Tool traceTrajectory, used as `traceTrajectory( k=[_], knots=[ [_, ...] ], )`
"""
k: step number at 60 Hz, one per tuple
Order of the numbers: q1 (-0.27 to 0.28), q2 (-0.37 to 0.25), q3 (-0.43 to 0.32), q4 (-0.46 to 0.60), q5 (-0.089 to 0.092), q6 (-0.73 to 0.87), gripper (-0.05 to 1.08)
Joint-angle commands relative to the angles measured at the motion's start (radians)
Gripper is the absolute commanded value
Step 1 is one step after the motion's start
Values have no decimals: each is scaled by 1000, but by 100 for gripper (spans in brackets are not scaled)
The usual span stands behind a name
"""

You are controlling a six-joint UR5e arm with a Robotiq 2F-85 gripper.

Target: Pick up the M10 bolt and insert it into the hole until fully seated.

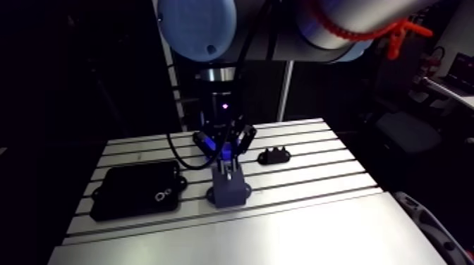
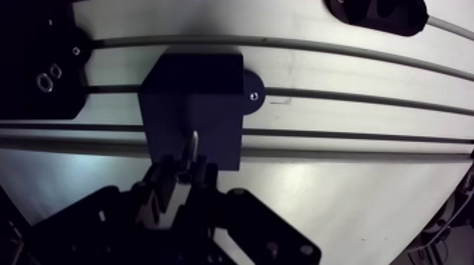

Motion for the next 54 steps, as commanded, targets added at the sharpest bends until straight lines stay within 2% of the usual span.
traceTrajectory(
  k=[1,10,35,44,50,54],
  knots=[
    [0,-7,12,-3,1,-6,0],
    [-2,-12,24,-57,2,-19,0],
    [-10,-20,15,-51,5,-19,0],
    [-8,-56,-27,10,5,-17,0],
    [-10,-90,-100,130,3,-10,0],
    [-10,-108,-140,174,2,-1,0]
  ],
)
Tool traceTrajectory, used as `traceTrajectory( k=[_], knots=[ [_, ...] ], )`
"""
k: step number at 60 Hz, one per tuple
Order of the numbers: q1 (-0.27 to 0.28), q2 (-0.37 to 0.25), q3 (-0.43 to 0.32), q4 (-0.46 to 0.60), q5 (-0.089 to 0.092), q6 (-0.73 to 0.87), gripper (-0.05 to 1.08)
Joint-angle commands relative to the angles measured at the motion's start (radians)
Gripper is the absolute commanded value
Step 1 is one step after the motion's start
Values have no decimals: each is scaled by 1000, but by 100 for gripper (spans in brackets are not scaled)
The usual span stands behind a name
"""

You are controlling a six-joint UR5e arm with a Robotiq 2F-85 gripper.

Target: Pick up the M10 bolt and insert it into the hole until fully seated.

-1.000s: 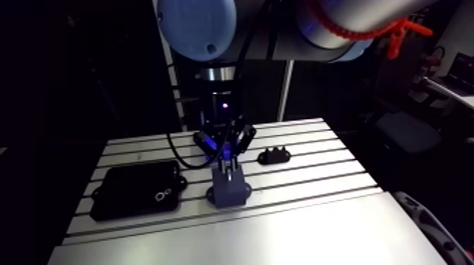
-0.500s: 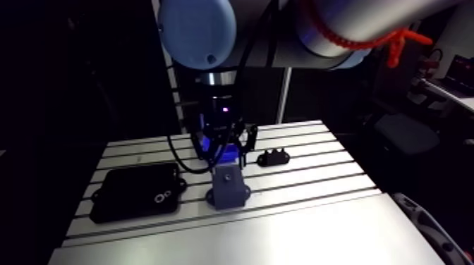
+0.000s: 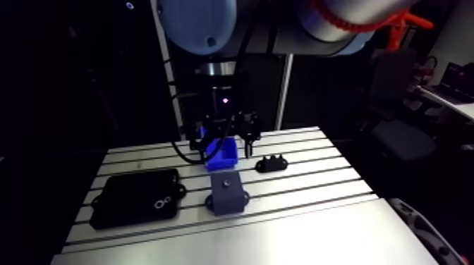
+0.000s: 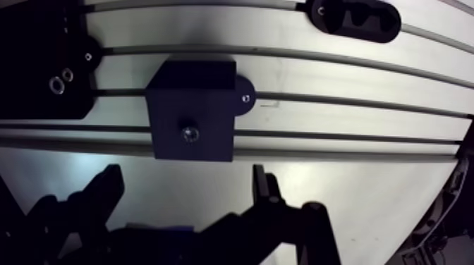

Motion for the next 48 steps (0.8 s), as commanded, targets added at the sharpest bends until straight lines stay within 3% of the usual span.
traceTrajectory(
  k=[1,19,36,41,44,48],
  knots=[
    [-1,-60,-115,164,-3,15,0],
    [-3,-113,-290,314,9,74,0],
    [0,-158,-305,348,13,97,0],
    [2,-168,-328,353,28,104,0],
    [2,-167,-350,353,53,108,0],
    [2,-163,-364,353,71,109,0]
  ],
)
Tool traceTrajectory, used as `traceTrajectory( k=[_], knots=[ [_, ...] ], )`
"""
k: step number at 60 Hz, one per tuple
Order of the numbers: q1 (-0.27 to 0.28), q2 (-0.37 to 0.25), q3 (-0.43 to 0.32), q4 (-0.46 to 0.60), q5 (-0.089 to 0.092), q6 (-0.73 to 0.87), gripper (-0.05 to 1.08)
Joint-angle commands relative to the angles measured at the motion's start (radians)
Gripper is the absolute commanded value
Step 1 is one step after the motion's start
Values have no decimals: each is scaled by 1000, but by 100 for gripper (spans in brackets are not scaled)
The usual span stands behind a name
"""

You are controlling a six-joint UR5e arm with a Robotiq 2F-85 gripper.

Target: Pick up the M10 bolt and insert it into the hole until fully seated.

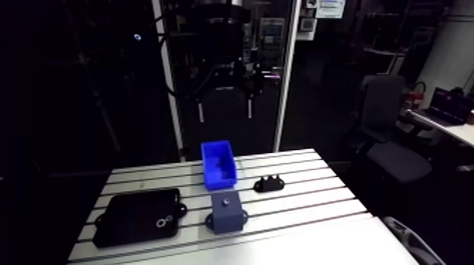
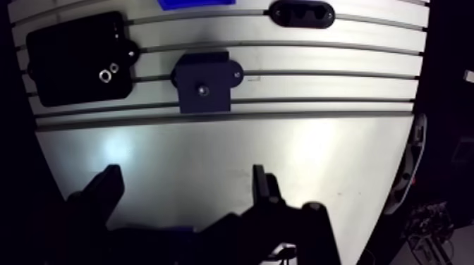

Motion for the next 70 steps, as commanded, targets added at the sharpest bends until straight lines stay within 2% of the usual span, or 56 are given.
traceTrajectory(
  k=[1,5,15,29,35,39,49,70],
  knots=[
    [4,-41,-101,58,59,35,0],
    [5,-36,-107,55,59,35,0],
    [22,-19,-119,52,45,35,0],
    [32,-13,-119,51,42,34,0],
    [55,-4,-121,50,24,35,0],
    [70,1,-122,50,19,35,0],
    [91,10,-124,49,19,37,0],
    [93,16,-129,47,19,37,0]
  ],
)
